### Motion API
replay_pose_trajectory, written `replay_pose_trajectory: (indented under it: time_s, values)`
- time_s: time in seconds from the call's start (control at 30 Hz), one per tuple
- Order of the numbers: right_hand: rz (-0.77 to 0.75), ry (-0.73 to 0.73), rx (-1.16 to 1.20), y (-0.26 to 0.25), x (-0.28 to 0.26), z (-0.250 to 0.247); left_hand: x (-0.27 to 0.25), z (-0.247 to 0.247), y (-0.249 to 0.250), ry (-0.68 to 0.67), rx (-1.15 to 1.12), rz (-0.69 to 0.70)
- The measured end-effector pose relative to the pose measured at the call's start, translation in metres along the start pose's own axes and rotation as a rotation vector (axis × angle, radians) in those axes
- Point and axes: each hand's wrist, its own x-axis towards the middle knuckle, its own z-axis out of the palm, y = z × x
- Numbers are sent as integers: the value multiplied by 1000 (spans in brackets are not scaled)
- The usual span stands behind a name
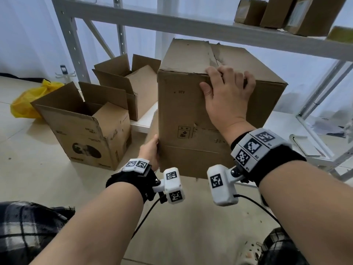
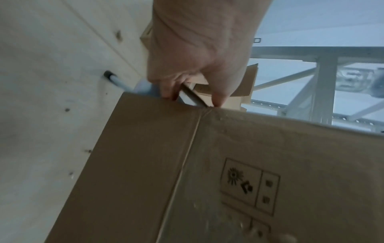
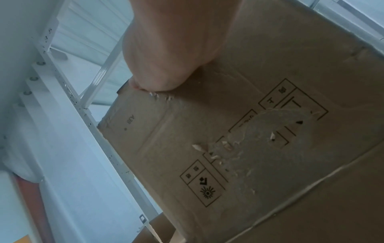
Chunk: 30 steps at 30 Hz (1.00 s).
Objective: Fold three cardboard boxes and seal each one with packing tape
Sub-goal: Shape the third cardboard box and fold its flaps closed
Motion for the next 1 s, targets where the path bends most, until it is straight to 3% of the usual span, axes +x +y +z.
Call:
replay_pose_trajectory:
  time_s: [0.17,0.3,0.47,0.57,0.73,0.8,0.87,1.0]
  values:
    - [15,25,26,-5,4,0,2,-5,15,34,22,222]
    - [0,37,67,-17,13,-6,2,-23,30,142,116,363]
    - [-161,-142,93,-55,-8,12,74,-94,9,238,268,180]
    - [-181,-346,121,-43,-26,35,25,-92,9,144,323,6]
    - [-201,-391,145,-35,-37,44,4,-76,-3,61,336,-42]
    - [-217,-429,129,-31,-37,44,-2,-68,2,80,452,-88]
    - [-250,-454,141,-27,-39,46,-5,-64,15,177,654,-20]
    - [-319,-485,178,-30,-38,45,-7,-58,59,307,760,287]
